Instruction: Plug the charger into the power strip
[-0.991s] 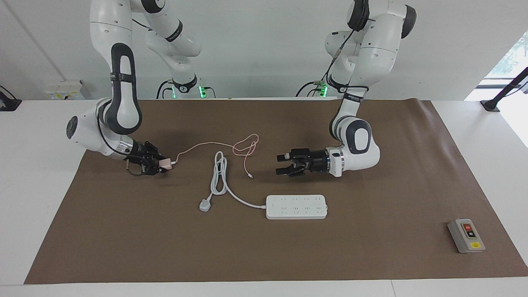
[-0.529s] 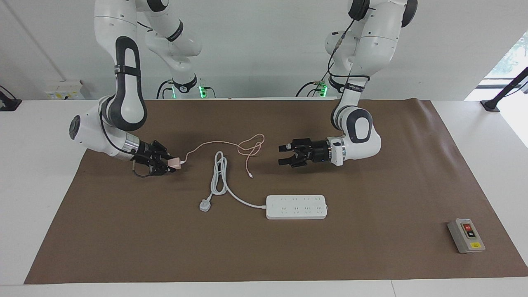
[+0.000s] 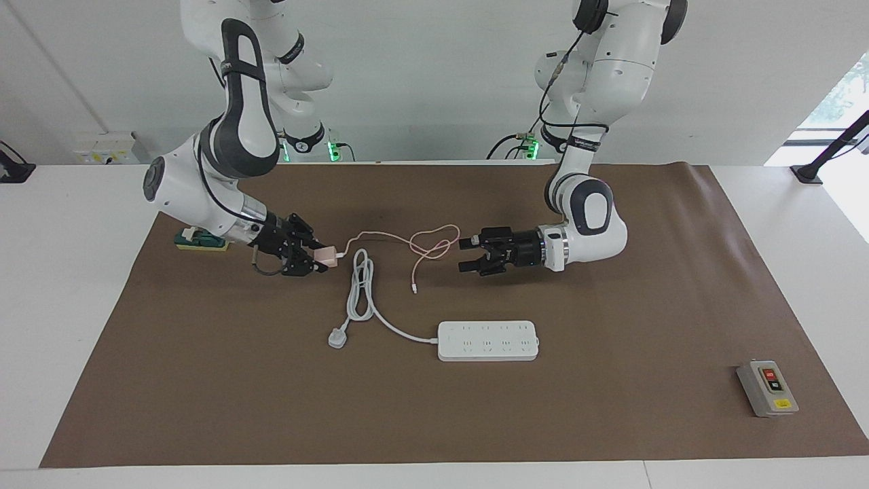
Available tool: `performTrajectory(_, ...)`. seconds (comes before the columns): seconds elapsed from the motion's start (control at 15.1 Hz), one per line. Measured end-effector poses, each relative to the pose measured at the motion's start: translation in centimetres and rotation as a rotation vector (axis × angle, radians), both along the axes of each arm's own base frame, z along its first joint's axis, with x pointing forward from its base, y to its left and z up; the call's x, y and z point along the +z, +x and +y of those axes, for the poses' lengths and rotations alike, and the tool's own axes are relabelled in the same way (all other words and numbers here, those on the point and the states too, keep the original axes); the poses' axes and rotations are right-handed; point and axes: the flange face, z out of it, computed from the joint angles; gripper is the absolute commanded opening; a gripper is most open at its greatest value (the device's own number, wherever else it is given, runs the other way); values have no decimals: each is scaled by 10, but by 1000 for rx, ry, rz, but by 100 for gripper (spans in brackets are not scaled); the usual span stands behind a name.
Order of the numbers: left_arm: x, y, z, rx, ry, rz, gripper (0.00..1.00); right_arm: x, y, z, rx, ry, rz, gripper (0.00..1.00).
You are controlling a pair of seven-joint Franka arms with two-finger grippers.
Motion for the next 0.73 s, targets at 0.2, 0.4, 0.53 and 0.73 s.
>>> performTrajectory(0.2,0,1,2,4,0,-13,100,5,1,29,-9,27,-11,0)
performTrajectory(0.4,0,2,4,7,2,-24,100,12,5,71,-72,24,-43,2)
performTrajectory(0.53,0,2,5,7,2,-25,100,17,3,104,-83,13,-65,2)
performTrajectory(0.73,0,2,5,9,2,-25,100,28,7,145,-112,18,-54,5)
